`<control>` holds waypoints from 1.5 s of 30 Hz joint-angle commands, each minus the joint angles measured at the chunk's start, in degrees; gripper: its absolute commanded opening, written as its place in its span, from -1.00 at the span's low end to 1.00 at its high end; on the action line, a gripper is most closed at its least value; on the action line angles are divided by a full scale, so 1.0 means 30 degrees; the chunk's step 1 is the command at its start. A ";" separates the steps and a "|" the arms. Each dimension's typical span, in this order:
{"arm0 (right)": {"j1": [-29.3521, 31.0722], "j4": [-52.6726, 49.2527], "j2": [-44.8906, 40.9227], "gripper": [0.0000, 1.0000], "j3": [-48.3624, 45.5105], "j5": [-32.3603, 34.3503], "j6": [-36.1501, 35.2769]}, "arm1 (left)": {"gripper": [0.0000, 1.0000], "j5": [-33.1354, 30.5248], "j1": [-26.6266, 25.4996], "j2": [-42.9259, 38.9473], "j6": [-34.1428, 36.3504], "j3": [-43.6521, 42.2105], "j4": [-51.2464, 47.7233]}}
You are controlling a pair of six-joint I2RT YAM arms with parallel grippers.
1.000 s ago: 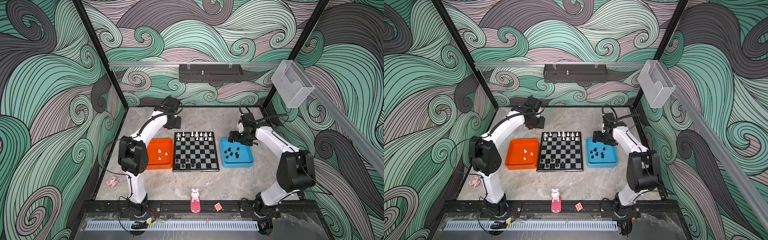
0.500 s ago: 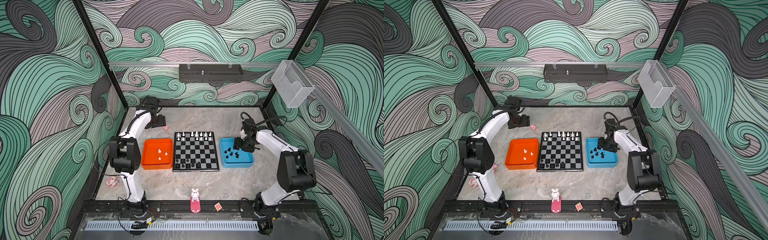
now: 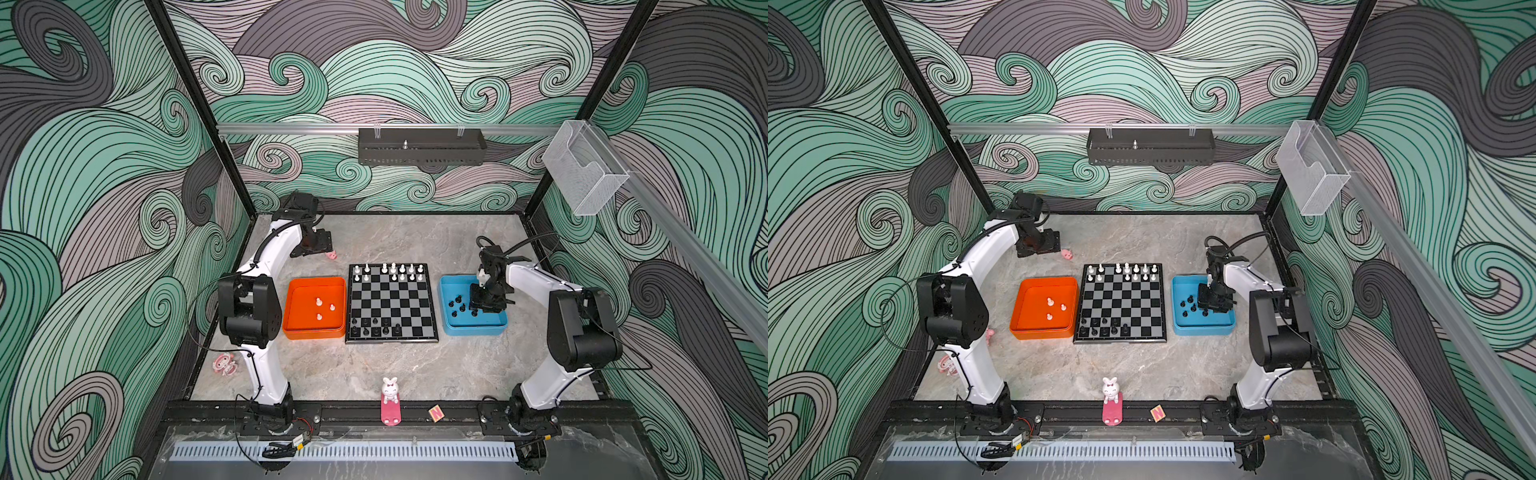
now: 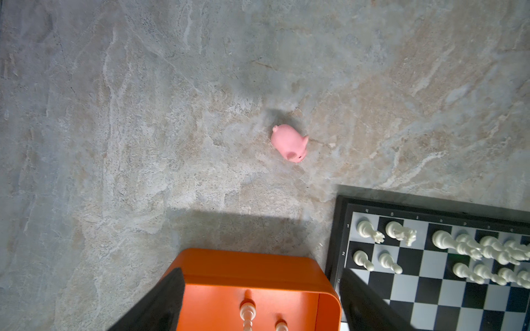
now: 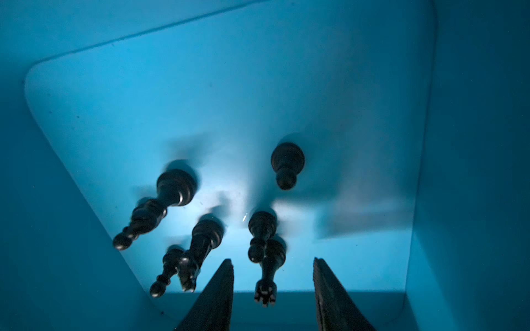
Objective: Set up the chess pieces on the board
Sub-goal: 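Grasp a black pawn in the blue tray with the right gripper and lift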
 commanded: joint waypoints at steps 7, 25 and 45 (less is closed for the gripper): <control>-0.0072 0.0249 0.0563 -0.35 -0.0261 -0.0562 -0.0157 | 0.74 0.0224 0.0081 -0.0194 -0.0069 -0.0063 0.0011; -0.0073 -0.1192 -0.0668 -0.65 0.0596 -0.0269 -0.0386 | 0.74 0.0397 0.0085 -0.0090 -0.0087 -0.0081 0.0002; 0.1887 -0.3581 -0.2426 -0.69 0.3283 0.0208 -0.0484 | 0.75 0.0487 0.0096 -0.0146 -0.0064 -0.0077 0.0001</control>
